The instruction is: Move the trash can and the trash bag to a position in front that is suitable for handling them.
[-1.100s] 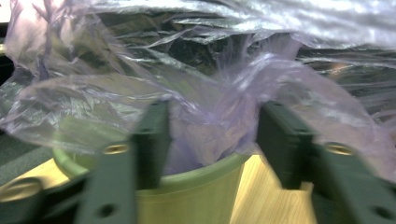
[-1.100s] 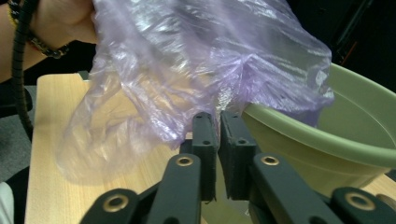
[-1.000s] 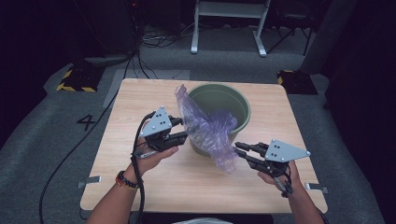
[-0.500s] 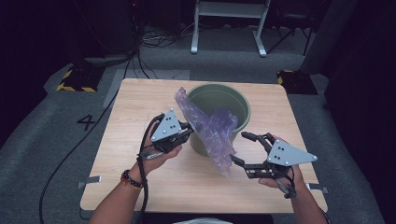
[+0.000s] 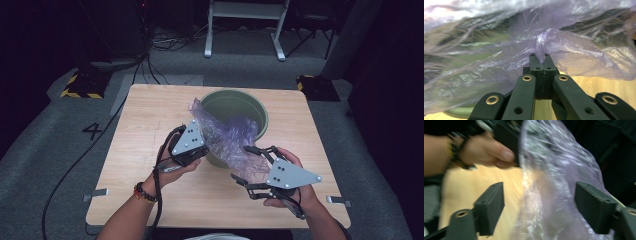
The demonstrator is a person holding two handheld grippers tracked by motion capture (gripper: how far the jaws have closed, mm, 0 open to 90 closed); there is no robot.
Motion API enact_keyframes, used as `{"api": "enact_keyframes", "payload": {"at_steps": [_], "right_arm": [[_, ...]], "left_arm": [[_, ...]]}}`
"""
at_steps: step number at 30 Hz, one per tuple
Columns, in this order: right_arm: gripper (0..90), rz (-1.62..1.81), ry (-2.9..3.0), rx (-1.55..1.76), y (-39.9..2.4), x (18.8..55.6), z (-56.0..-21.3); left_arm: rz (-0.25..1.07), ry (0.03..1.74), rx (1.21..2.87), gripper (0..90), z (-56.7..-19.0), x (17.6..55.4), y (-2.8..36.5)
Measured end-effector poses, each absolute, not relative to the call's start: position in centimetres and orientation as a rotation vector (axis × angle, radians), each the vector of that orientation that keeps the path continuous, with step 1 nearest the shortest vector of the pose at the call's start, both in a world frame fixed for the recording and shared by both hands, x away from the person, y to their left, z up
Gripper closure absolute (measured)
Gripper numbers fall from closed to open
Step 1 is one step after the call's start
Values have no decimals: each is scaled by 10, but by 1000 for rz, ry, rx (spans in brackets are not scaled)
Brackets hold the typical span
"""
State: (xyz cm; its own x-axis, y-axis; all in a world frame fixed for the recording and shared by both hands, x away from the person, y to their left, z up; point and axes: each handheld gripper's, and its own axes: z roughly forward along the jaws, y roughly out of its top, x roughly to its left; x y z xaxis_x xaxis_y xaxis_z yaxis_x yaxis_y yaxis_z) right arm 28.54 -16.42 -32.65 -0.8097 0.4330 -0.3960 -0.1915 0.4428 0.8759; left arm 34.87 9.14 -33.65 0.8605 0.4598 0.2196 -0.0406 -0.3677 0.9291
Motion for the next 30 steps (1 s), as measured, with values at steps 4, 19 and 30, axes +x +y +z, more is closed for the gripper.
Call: {"api": "enact_keyframes", "payload": {"at_steps": [4, 19, 30], "right_arm": [[697, 1359, 2128, 355, -168, 302, -327], [899, 1432, 1967, 661, -217, 345, -326], [895, 1395, 1986, 721, -236, 383, -331]], "left_arm": [[529, 281, 1905, 899, -342, 346, 91], [455, 310, 1943, 900, -379, 340, 111], [441, 368, 1962, 900, -399, 349, 120]]}}
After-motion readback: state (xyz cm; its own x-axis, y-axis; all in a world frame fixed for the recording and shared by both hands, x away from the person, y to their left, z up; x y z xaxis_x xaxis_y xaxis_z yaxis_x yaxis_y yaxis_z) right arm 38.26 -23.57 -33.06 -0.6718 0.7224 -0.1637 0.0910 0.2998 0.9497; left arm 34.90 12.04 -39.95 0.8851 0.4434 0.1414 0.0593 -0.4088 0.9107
